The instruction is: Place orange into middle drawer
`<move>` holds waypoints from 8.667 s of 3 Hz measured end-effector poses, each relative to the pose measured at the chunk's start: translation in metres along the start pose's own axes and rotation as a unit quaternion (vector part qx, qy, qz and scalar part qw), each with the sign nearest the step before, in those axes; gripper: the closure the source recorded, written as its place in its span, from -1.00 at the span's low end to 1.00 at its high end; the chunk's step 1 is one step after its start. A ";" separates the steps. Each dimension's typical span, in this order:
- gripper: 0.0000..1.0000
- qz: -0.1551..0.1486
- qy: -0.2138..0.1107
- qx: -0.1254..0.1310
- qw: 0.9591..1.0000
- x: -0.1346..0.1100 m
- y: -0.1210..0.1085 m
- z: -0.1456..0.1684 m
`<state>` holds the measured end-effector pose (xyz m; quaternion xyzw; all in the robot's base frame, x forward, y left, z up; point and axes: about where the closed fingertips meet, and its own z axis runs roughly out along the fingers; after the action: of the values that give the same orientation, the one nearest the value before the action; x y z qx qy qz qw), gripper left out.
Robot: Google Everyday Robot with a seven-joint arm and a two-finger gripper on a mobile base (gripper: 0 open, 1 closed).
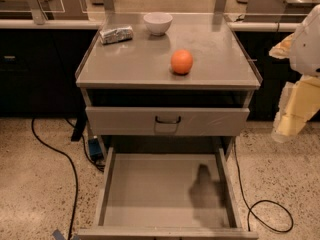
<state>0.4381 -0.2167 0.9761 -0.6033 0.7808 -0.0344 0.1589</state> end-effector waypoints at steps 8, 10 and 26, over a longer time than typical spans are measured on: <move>-1.00 -0.115 -0.083 -0.011 0.990 -0.121 -0.179 0.102; -1.00 -0.138 -0.076 -0.025 0.987 -0.131 -0.203 0.137; 1.00 -0.141 -0.217 0.035 0.965 -0.181 -0.247 0.126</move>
Offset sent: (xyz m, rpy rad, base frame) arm 0.0818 0.0135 0.0158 -0.0379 -0.0735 0.1177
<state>0.7449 -0.0940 0.9552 -0.6946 0.6325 0.0484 0.3393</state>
